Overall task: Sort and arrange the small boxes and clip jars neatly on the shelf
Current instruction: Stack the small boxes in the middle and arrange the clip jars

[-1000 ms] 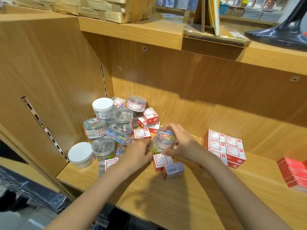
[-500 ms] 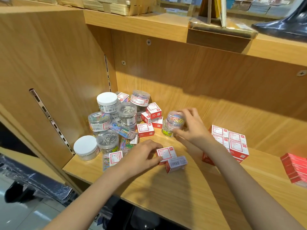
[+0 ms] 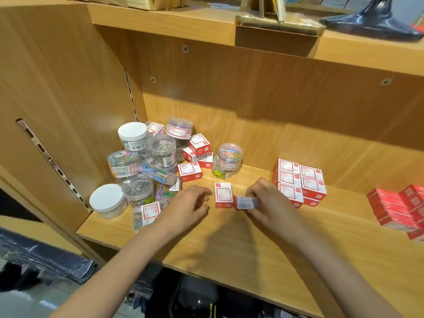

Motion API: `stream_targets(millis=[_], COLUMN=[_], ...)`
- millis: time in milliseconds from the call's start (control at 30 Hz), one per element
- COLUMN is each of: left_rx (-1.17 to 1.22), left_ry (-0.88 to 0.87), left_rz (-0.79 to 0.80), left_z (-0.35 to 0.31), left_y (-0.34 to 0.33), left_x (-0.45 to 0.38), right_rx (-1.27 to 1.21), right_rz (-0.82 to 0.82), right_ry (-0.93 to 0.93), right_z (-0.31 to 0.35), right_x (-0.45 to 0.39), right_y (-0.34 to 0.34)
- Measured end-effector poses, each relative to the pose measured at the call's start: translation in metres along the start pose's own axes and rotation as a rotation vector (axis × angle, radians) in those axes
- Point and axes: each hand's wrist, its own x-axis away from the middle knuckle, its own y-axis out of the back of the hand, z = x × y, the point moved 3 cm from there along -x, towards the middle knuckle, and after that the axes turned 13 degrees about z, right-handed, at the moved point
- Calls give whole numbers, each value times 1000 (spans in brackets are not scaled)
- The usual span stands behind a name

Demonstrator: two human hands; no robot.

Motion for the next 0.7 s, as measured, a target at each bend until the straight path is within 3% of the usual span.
stream_targets(millis=[100,167,267,433,600,700], left_rx=[-20,-47,-151,-212,-213,-217], left_ry=[-9,-60,-106,-94,-33,3], left_rz=[-10,7,80,173,132,118], left_z=[1,0,-7,-13,-4,-3], left_y=[0,-1,-4,-9,-2,-2], left_x=[1,-1,-9,-20,-14,-7], right_rx=[10,-111,-67,-7,-161,-16], right_rz=[69,47,45,144,-55,138], right_ry=[-8,-29,-93,-1,-131,-281], right_z=[-3,-7,-10,2,2,9], right_x=[13,19,21,22,27,25], right_y=[-11,-9,-7,-11,-6,-16])
